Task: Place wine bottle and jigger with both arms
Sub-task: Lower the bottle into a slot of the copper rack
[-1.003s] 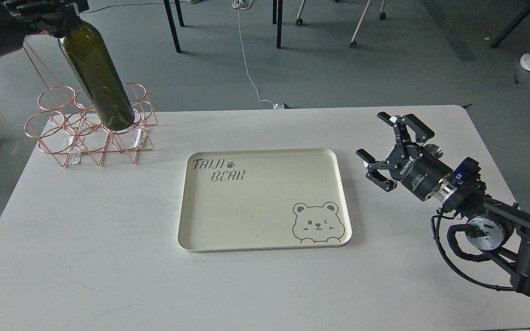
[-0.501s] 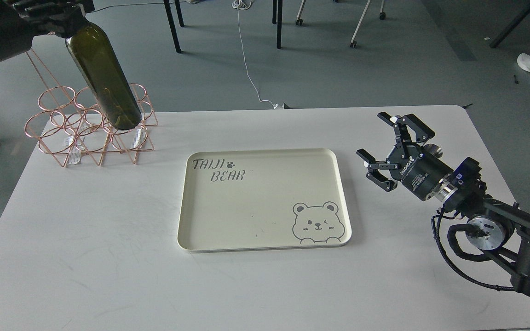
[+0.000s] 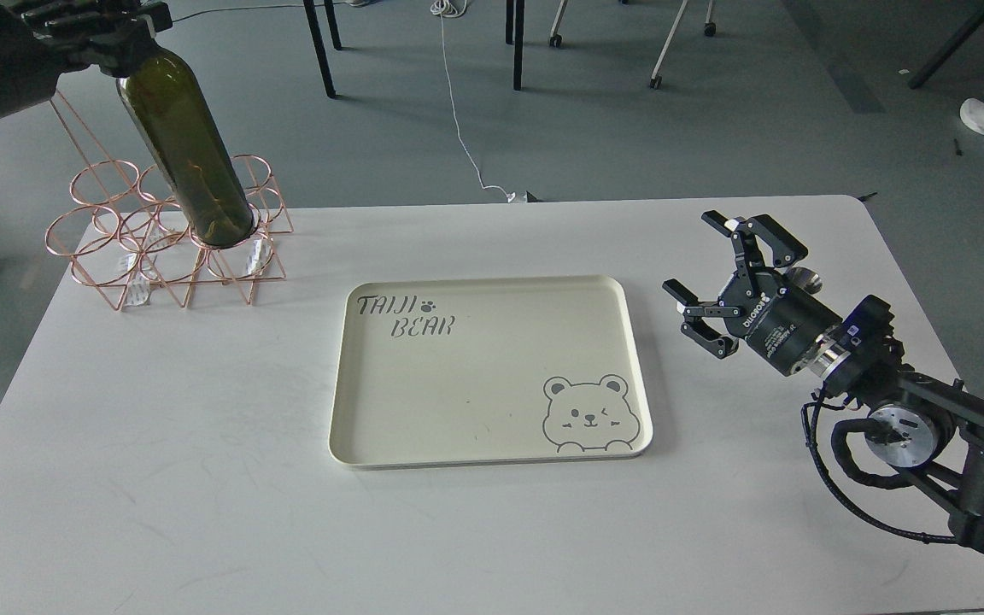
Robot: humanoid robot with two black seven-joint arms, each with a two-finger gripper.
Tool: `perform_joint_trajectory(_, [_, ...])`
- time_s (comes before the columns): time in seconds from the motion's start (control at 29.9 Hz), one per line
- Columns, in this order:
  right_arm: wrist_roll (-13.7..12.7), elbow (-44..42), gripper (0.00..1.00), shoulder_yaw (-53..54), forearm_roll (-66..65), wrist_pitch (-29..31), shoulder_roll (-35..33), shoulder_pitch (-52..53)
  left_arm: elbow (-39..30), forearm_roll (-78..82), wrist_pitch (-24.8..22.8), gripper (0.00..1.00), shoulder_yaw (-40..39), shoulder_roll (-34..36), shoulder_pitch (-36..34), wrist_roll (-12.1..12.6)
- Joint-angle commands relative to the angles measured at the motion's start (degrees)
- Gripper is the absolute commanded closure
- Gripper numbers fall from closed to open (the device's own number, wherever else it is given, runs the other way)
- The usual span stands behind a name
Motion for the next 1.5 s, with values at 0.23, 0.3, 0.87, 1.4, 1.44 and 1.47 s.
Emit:
perform_joint_trajectory(0.23, [0.01, 0.07, 0.01, 0.0, 0.0, 0.0, -0.01, -0.01, 0.01, 0.08, 1.13, 0.77, 1.72, -0.12, 0.13, 0.0])
perform_joint_trajectory(0.3, [0.01, 0.16, 0.01, 0.0, 0.0, 0.0, -0.01, -0.01, 0.01, 0.08, 1.13, 0.77, 1.81, -0.21, 0.13, 0.0])
perform_joint_trajectory(0.87, [0.01, 0.16, 0.01, 0.17, 0.0, 0.0, -0.1, -0.36, 3.7, -0.1, 2.71, 0.76, 4.09, -2.66, 0.22, 0.0])
perform_joint_trajectory(1.4, [0.01, 0.16, 0.01, 0.17, 0.0, 0.0, -0.01, -0.53, 4.75, -0.19, 3.33, 0.75, 4.36, -4.08, 1.09, 0.0])
perform_joint_trajectory(1.44, [0.01, 0.16, 0.01, 0.17, 0.0, 0.0, -0.01, -0.71, 5.1, -0.19, 3.5, 0.75, 4.45, -4.08, 1.1, 0.0])
perform_joint_trajectory(1.47, [0.01, 0.16, 0.01, 0.26, 0.0, 0.0, -0.01, -0.8, 5.19, -0.27, 3.59, 0.75, 4.45, -4.16, 1.1, 0.0])
